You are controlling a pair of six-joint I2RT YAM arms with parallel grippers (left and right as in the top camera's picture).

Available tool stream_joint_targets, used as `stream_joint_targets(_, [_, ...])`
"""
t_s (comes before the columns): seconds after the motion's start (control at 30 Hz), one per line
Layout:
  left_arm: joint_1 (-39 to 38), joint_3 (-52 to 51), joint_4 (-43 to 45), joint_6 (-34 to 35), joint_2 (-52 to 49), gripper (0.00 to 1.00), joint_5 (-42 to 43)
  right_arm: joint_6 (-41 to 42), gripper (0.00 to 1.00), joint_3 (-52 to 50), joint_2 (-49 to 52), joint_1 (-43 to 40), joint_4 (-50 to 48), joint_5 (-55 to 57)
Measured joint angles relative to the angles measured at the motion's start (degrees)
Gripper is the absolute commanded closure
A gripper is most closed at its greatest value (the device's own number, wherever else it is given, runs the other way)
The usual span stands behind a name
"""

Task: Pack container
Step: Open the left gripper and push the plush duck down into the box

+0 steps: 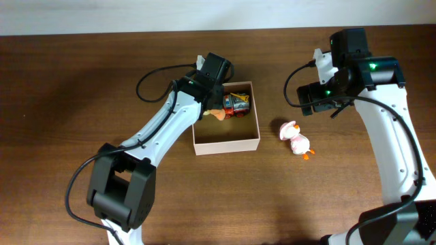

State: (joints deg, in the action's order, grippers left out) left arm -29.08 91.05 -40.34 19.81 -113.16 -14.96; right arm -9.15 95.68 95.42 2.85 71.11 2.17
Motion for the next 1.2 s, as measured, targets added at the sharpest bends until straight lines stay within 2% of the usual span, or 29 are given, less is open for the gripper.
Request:
stream_joint_targets(0.1, [0.0, 0.0, -1.4, 0.4, 0.0, 0.89, 0.4, 0.0, 0.01, 0.0, 0.0, 0.0, 0.0, 0.0])
stream_joint_targets(0.33, [-0.5, 0.0, -4.6, 0.6, 0.0, 0.89, 1.3, 0.0, 0.01, 0.0, 0.0, 0.0, 0.0, 0.0])
stream_joint_targets(0.47, [-0.5, 0.0, -5.1, 0.7, 0.0, 0.64, 1.4, 0.0, 0.01, 0.0, 0.0, 0.0, 0.0, 0.0])
stream_joint_targets(0.53, [-0.5, 0.0, -5.0, 0.9, 0.0, 0.44, 1.5, 0.0, 0.01, 0.0, 0.0, 0.0, 0.0, 0.0])
stream_joint_targets(0.6, [-0.5, 0.0, -4.9, 1.0, 0.0, 0.34, 1.4, 0.0, 0.01, 0.0, 0.0, 0.0, 0.0, 0.0])
stream_joint_targets(0.87, [-0.5, 0.0, -4.6, 1.2, 0.0, 0.28, 1.5, 0.0, 0.01, 0.0, 0.0, 0.0, 0.0, 0.0])
stream_joint_targets(1.2, [-0.5, 2.3, -5.0, 1.2, 0.0, 0.29, 1.4, 0.0, 0.01, 0.0, 0.0, 0.0, 0.0, 0.0])
